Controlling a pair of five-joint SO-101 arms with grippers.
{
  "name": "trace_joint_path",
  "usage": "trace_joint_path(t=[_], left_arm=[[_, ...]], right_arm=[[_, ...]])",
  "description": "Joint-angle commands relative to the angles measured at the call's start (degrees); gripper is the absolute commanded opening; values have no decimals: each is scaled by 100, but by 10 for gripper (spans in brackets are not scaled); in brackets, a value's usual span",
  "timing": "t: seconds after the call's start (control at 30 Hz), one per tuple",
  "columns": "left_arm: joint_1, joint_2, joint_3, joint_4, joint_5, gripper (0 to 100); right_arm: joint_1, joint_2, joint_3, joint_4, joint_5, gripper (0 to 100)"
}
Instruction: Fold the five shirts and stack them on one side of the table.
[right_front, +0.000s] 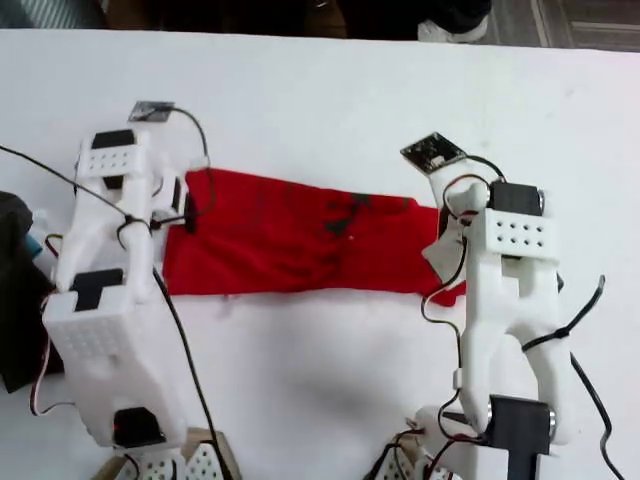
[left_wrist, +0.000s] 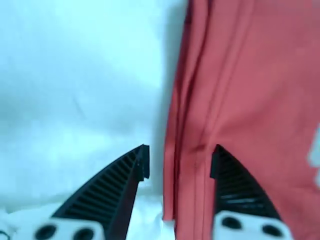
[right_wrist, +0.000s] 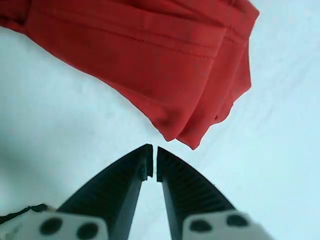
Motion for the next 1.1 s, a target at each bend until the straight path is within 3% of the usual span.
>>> trace_joint_path(t=[0.0, 0.2, 0.33, 0.43, 0.5, 0.7, 0.9, 1.07], left_arm=[[-44, 88, -48, -185, 79, 229], [316, 791, -312, -70, 114, 226], [519, 1222, -954, 642, 79, 221], [580, 1582, -1473, 1046, 70, 98], [563, 1846, -1763, 1187, 62, 15], [527, 2426, -2738, 1952, -237, 25], [176, 2189, -4163, 2796, -264, 24], [343, 1503, -4110, 2804, -396, 24]], right_arm=[[22, -286, -26, 48, -44, 20], [22, -286, -26, 48, -62, 20], [75, -295, -26, 57, -62, 20], [198, -567, -18, 66, -62, 20], [426, -901, -9, 101, -26, 20], [1604, -1877, 800, 75, 53, 20], [2668, -2589, 2954, -1727, 202, 20], [2580, -2703, 4237, -3231, -1266, 20]])
